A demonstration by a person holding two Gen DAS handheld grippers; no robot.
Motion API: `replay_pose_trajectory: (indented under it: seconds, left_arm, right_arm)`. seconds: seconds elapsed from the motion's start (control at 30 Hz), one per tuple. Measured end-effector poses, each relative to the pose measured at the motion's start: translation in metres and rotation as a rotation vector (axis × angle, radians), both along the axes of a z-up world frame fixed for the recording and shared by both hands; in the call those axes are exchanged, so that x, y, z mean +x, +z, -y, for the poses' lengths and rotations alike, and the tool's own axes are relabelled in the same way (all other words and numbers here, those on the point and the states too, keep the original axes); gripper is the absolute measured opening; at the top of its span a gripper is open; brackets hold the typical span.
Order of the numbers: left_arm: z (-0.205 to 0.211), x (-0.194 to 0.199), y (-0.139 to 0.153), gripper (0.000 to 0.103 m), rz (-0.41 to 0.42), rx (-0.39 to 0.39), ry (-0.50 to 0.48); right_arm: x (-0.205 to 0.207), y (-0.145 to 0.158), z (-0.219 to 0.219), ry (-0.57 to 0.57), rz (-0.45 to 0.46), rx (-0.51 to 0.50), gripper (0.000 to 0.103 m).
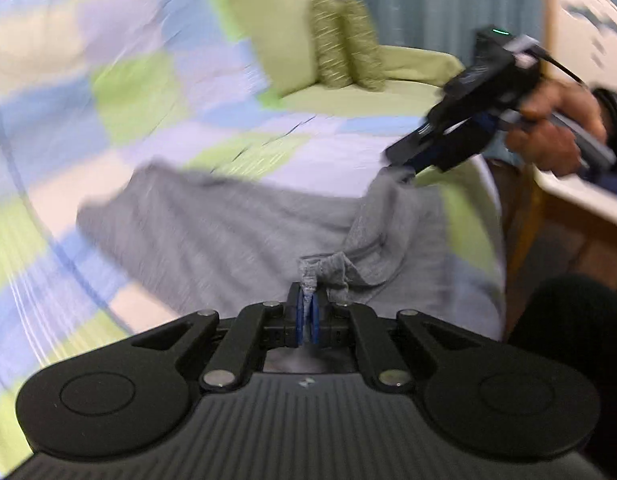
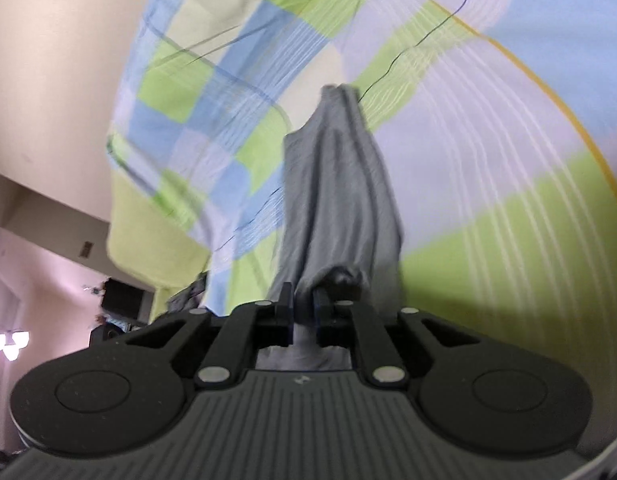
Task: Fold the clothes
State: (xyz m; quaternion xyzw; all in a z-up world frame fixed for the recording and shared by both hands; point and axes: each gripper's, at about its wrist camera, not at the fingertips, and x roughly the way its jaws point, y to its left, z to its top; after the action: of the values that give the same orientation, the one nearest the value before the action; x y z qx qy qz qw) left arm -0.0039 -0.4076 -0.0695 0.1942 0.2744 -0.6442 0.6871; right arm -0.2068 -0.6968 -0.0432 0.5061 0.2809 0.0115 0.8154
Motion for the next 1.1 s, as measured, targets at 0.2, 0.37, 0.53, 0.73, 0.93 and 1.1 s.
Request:
replay_pose_trajectory:
  seconds: [0.2, 0.37, 0.53, 0.73, 0.93, 1.1]
  left_arm:
    - [-0.002, 0.025, -0.017, 0.003, -0.105, -0.002, 0.017]
    - [-0.001, 0.025, -0.019, 0.003, -0.08, -0.012, -0.012]
    - [-0.011, 0.027, -0.015, 0.003, -0.108, -0.028, -0.002]
    - [-0.012, 0.033, -0.017, 0.003, -0.15, -0.039, 0.009]
    - [-0.012, 0.035, -0.018, 0.003, -0.167, -0.046, 0.001]
    - [-0.013, 0.036, -0.018, 0.004, -0.173, -0.05, -0.002]
  right_arm:
    - [-0.016, 0.034, -0.017, 0.083, 0.091, -0.452, 0.033]
    - [-0.001, 0.036, -0.055, 0.254, 0.043, -0.729, 0.033]
    - [0.037, 0.029, -0.074, 0.371, 0.01, -0.896, 0.033]
    - [0.049, 0.021, -0.068, 0.377, -0.045, -0.874, 0.017]
    - [0.055, 0.016, -0.058, 0.363, -0.096, -0.817, 0.018]
    - [0.06, 0.011, -0.05, 0.351, -0.138, -0.77, 0.021]
